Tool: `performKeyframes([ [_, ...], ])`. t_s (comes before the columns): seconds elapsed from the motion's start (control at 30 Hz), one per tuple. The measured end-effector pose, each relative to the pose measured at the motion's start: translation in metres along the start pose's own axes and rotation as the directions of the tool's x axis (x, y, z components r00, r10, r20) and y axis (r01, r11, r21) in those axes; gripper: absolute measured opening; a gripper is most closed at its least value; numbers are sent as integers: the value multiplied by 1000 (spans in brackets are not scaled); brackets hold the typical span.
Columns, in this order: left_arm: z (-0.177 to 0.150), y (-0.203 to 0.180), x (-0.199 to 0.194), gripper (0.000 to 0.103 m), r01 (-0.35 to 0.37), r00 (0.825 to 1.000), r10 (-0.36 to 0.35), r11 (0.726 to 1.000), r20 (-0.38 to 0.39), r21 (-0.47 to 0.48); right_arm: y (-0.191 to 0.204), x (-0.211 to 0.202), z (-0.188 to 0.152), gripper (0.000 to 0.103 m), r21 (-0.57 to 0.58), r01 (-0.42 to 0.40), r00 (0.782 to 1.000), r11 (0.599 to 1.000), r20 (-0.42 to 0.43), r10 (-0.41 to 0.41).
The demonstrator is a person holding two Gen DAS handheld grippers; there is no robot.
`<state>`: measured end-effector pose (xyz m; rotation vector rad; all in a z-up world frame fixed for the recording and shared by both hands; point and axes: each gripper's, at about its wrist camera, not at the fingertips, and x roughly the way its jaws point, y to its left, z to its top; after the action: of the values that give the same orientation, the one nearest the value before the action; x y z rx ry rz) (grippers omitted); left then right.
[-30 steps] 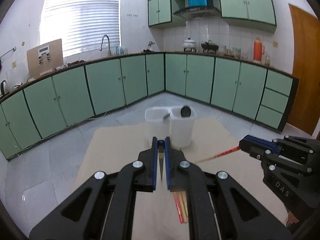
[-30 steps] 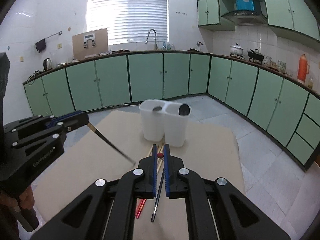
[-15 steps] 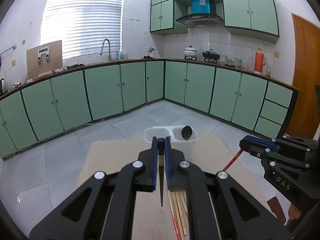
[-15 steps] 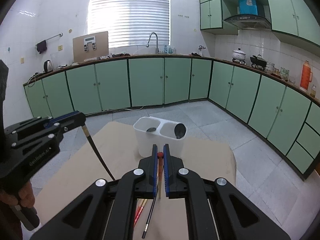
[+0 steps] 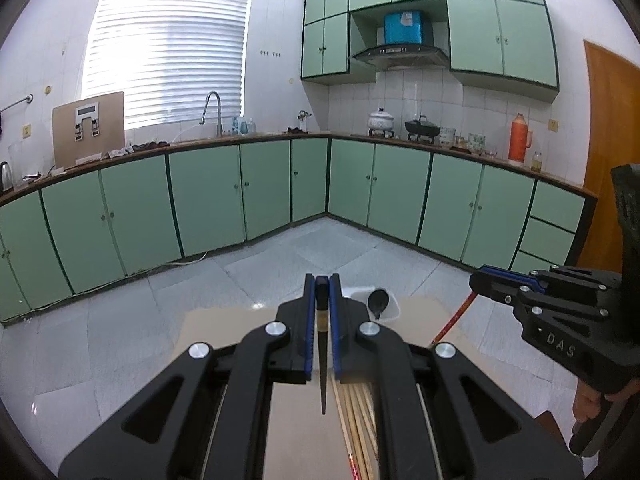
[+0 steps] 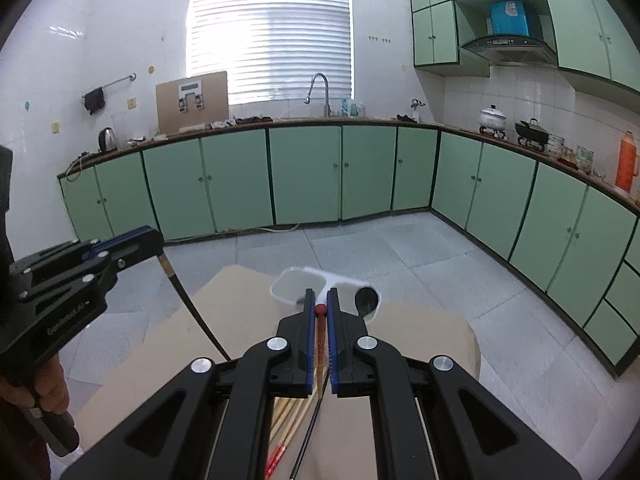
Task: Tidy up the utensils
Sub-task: 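Carry both chopsticks upright to the holder and lower them in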
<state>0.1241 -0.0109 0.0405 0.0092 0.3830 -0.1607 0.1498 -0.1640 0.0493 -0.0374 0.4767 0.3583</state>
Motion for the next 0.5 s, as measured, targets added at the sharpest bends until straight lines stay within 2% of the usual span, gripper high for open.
performKeyframes([
  [0.17, 27, 2, -2, 6, 3, 999, -3, 1000, 54, 0, -10, -5, 30, 6, 0, -32, 999, 999, 42, 32],
  [0.4, 70, -4, 2, 6, 14, 989, -14, 1000, 146, 0, -19, -5, 72, 6, -18, -8, 994, 1000, 113, 10],
  [0.5, 83, -7, 10, 6, 15, 984, -14, 1000, 175, -3, -24, 5, 85, 6, -8, -2, 993, 1000, 119, 3],
])
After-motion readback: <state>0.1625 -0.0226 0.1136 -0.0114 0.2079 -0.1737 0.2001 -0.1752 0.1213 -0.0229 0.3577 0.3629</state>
